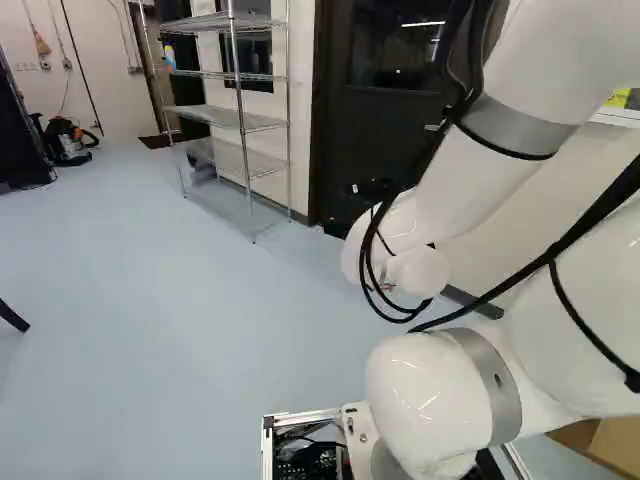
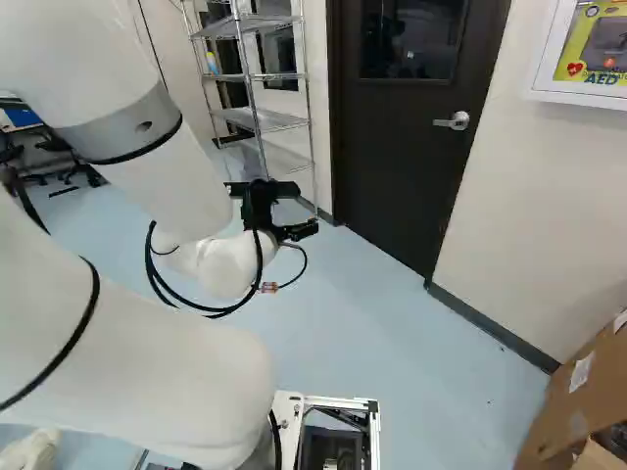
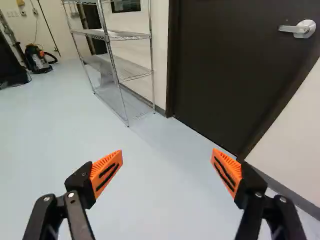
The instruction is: Open the door and move inside
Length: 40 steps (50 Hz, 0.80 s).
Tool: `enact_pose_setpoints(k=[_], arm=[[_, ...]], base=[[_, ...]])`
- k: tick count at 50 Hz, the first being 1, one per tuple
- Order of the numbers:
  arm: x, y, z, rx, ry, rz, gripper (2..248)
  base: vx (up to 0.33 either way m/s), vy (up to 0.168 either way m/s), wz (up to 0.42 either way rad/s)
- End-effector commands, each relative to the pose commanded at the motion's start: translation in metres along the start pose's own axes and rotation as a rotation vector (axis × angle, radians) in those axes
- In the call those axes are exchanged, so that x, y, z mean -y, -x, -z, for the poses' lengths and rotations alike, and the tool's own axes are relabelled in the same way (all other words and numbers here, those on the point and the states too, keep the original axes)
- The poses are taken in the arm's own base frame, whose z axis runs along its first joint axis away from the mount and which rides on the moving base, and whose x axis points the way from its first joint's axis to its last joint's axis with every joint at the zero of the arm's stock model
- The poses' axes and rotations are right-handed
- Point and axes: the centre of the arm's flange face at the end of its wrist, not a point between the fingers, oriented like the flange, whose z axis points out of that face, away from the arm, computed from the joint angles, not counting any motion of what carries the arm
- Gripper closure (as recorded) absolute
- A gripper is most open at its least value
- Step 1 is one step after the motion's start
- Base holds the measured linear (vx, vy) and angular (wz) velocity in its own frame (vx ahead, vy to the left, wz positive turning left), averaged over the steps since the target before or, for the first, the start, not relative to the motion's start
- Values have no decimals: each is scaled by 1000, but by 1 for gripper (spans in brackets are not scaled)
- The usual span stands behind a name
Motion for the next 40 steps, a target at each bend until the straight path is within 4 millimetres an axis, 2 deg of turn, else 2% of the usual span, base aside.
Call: enact_pose_setpoints(k=[21, 40], arm=[[0, 0, 0, 0, 0, 0, 3], [0, 0, 0, 0, 0, 0, 3]], base=[[208, 57, -30], [210, 23, -292]])
